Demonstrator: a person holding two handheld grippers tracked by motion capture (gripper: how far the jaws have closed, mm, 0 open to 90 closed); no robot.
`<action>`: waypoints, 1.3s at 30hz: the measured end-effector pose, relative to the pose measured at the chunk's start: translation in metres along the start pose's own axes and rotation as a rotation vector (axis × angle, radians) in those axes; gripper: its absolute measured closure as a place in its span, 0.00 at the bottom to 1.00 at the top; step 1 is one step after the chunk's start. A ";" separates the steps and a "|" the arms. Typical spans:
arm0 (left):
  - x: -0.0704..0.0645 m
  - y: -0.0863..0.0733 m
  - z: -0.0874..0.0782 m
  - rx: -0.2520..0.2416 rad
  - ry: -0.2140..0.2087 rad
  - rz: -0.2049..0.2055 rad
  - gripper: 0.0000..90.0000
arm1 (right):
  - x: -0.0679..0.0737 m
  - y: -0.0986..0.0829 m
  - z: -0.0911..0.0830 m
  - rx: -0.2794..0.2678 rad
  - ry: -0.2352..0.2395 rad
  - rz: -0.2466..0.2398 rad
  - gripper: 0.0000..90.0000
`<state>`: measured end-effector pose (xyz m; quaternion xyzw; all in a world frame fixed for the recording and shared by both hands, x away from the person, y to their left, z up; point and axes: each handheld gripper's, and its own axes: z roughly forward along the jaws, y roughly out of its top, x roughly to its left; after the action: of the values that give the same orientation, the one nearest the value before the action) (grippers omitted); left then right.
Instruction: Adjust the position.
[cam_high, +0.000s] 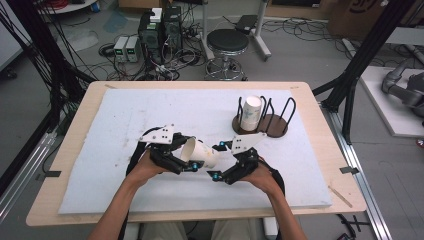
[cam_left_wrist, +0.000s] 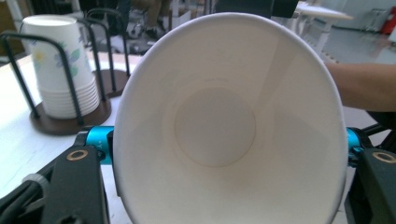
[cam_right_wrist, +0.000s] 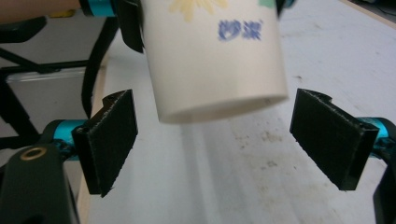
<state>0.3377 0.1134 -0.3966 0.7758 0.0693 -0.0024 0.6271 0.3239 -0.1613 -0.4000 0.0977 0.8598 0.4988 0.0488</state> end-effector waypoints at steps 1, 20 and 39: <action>0.001 0.001 -0.002 0.016 0.009 -0.001 0.33 | 0.000 -0.002 -0.001 0.001 -0.020 0.010 0.17; 0.026 0.021 -0.014 0.356 0.099 0.011 0.34 | 0.002 -0.062 -0.041 -0.013 -0.437 0.222 0.17; 0.053 0.038 -0.013 0.654 0.142 0.049 0.34 | -0.003 -0.090 -0.058 0.031 -0.647 0.295 0.17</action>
<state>0.3929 0.1242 -0.3612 0.9356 0.0896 0.0445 0.3386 0.3060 -0.2547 -0.4496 0.3745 0.7839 0.4308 0.2445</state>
